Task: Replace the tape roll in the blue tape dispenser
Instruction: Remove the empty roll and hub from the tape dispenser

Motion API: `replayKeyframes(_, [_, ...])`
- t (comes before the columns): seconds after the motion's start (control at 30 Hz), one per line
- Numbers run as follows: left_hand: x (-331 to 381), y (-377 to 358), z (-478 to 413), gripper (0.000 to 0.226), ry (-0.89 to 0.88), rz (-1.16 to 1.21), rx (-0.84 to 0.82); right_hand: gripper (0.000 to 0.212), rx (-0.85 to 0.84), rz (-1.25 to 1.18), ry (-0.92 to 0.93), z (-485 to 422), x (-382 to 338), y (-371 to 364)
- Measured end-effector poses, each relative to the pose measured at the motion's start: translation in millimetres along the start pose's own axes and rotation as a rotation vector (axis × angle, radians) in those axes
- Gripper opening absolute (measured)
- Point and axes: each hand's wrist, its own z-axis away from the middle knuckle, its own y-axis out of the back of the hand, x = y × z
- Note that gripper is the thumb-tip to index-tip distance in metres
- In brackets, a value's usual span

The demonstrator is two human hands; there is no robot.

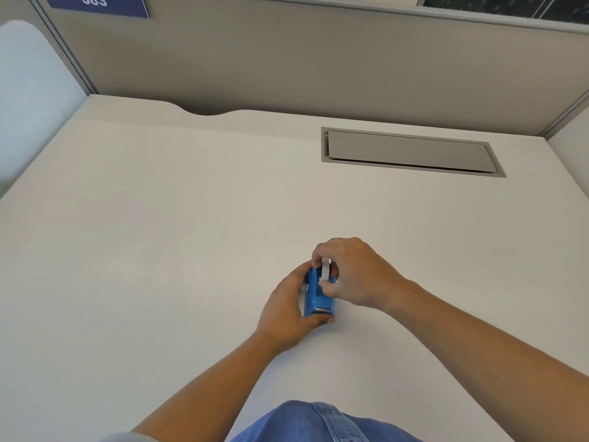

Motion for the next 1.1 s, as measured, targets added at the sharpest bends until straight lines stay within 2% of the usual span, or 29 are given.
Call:
replayKeyframes(0.13, [2,1,0,0.095,0.01,0.024,-0.016,0.023,-0.026,0.0,-0.019,12,0,-3])
replayKeyframes(0.23, [8,10,2,0.108,0.021,0.036,-0.085,0.02,-0.038,0.005,-0.026,22,1,-6])
replayKeyframes(0.33, [23,24,12,0.121,-0.012,-0.065,-0.12,0.02,-0.029,-0.014,-0.042,34,-1,-4])
replayKeyframes(0.47, [54,32,43,0.093,0.048,0.045,0.077,0.022,0.007,-0.083,-0.048,57,-9,2])
replayKeyframes(0.57, [74,32,64,0.058,0.092,0.32,0.035,0.022,0.029,-0.112,-0.012,76,-21,2])
replayKeyframes(0.67, [89,32,80,0.031,0.107,0.451,-0.001,0.021,0.072,-0.164,0.025,90,-36,5])
replayKeyframes(0.73, [95,34,88,0.027,0.106,0.526,0.018,0.024,0.112,-0.224,0.025,99,-43,8])
replayKeyframes(0.9, [105,38,104,0.033,0.119,0.711,0.04,0.034,0.231,-0.352,0.009,118,-56,12])
replayKeyframes(1.1, [110,40,118,0.036,0.121,0.81,0.034,0.036,0.337,-0.522,-0.044,135,-63,9])
